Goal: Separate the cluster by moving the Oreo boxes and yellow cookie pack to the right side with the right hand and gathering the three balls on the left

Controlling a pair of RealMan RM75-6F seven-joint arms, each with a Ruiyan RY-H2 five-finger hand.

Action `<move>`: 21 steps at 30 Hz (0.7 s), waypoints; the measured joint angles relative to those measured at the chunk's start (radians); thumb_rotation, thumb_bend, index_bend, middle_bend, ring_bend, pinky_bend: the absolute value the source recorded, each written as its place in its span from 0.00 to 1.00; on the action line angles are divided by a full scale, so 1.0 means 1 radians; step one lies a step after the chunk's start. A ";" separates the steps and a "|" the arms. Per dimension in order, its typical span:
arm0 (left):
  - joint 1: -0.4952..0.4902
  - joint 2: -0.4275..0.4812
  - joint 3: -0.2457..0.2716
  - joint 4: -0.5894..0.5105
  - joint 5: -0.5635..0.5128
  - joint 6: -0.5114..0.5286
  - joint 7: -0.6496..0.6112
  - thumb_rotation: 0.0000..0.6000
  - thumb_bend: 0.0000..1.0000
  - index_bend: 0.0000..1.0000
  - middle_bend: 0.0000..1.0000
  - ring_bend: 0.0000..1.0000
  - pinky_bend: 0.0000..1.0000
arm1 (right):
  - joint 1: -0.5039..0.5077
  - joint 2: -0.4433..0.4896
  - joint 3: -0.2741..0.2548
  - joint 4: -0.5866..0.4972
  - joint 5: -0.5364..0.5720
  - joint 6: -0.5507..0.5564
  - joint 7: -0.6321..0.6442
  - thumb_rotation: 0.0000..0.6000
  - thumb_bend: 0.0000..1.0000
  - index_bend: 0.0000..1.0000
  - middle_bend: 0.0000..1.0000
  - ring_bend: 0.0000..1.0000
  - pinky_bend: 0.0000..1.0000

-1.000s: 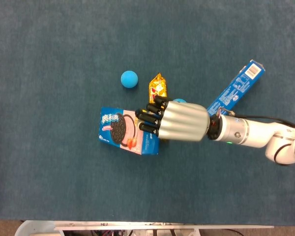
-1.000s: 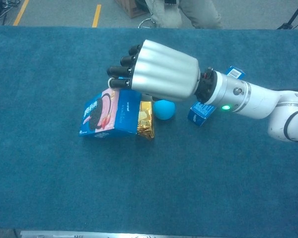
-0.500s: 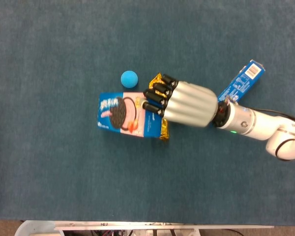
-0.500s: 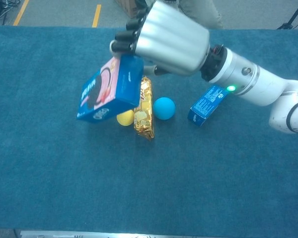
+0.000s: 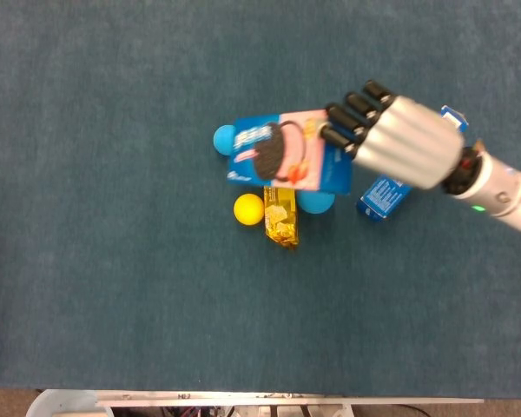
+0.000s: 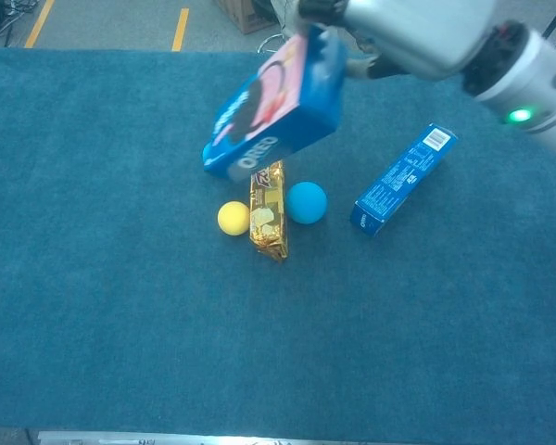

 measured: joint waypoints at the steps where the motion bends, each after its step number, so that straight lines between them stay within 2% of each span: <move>1: -0.004 -0.004 -0.001 0.002 0.000 -0.006 -0.001 1.00 0.33 0.17 0.15 0.11 0.10 | -0.008 0.013 -0.003 0.000 0.004 -0.002 -0.004 1.00 0.08 0.74 0.61 0.65 0.76; 5: -0.018 -0.016 -0.004 0.010 -0.003 -0.026 -0.003 1.00 0.33 0.17 0.15 0.11 0.10 | -0.046 0.059 -0.013 0.011 0.026 -0.011 -0.012 1.00 0.08 0.74 0.61 0.65 0.76; 10: -0.033 -0.029 -0.007 0.017 -0.006 -0.046 -0.004 1.00 0.33 0.17 0.15 0.11 0.10 | -0.072 0.071 -0.008 0.039 0.058 -0.014 -0.005 1.00 0.08 0.74 0.61 0.65 0.76; 21: -0.028 -0.026 0.000 0.010 -0.006 -0.037 -0.001 1.00 0.33 0.17 0.15 0.11 0.10 | -0.086 0.012 -0.004 0.155 0.089 -0.044 0.023 1.00 0.08 0.74 0.61 0.65 0.76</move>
